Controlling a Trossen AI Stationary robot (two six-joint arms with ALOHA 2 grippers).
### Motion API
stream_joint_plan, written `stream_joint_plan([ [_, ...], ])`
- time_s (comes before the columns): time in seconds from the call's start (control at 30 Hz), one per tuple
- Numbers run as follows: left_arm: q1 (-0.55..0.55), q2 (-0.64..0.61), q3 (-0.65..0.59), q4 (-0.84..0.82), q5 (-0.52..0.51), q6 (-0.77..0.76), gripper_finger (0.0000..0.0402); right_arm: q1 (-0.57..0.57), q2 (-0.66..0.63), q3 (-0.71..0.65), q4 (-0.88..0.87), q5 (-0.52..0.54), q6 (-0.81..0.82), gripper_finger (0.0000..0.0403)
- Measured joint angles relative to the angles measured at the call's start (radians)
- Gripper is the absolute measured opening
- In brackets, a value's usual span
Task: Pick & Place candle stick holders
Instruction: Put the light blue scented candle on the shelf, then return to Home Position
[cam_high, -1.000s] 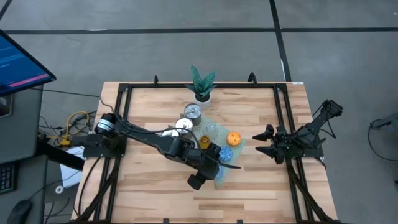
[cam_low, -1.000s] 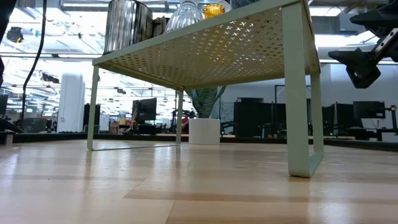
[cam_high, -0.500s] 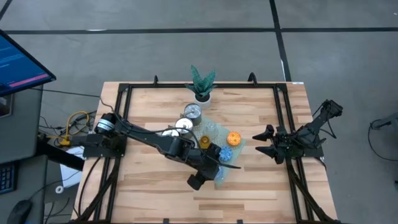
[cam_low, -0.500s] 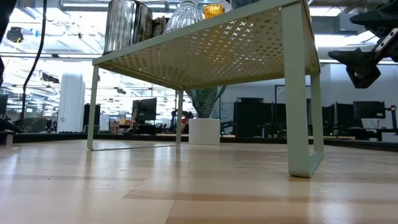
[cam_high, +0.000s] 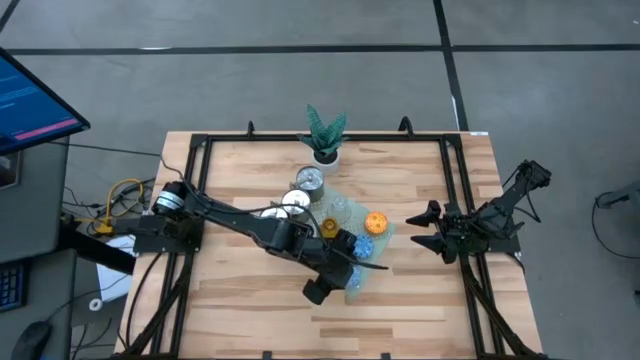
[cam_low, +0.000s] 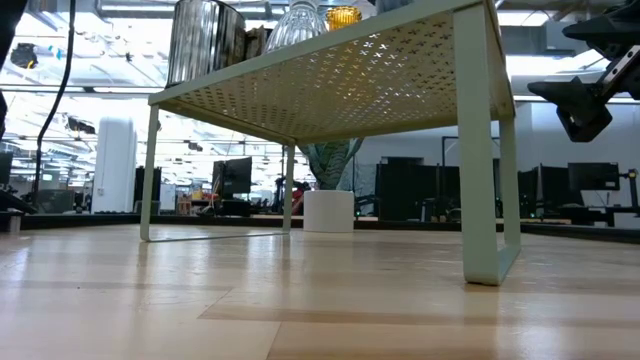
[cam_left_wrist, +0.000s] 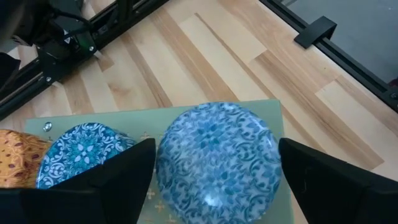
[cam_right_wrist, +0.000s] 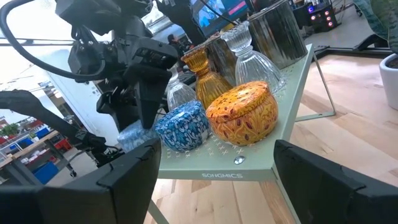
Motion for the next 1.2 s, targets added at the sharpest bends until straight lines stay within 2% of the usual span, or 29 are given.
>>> stream_joint_plan([
  [0.43, -0.004, -0.003, 0.009, 0.027, -0.025, 0.000, 0.0337, 0.000, 0.000, 0.000, 0.000, 0.000, 0.000, 0.0302],
  [0.63, -0.039, -0.076, 0.040, 0.042, -0.018, -0.016, 0.0337, 0.000, 0.000, 0.000, 0.000, 0.000, 0.000, 0.0302],
  [0.73, -0.040, -0.166, 0.042, 0.057, -0.031, -0.063, 0.0337, 0.000, 0.000, 0.000, 0.000, 0.000, 0.000, 0.0302],
  [0.8, -0.021, -0.253, 0.042, 0.065, -0.080, -0.097, 0.0337, 0.000, 0.000, 0.000, 0.000, 0.000, 0.000, 0.0302],
  [0.97, 0.108, -0.521, 0.023, 0.080, -0.205, -0.136, 0.0337, 0.000, 0.000, 0.000, 0.000, 0.000, 0.000, 0.0302],
  [1.07, 0.226, -0.691, -0.058, 0.081, -0.283, -0.137, 0.0337, 0.000, 0.000, 0.000, 0.000, 0.000, 0.000, 0.0302],
  [1.2, 0.403, -0.903, -0.256, 0.078, -0.266, -0.205, 0.0337, 0.000, 0.000, 0.000, 0.000, 0.000, 0.000, 0.0302],
])
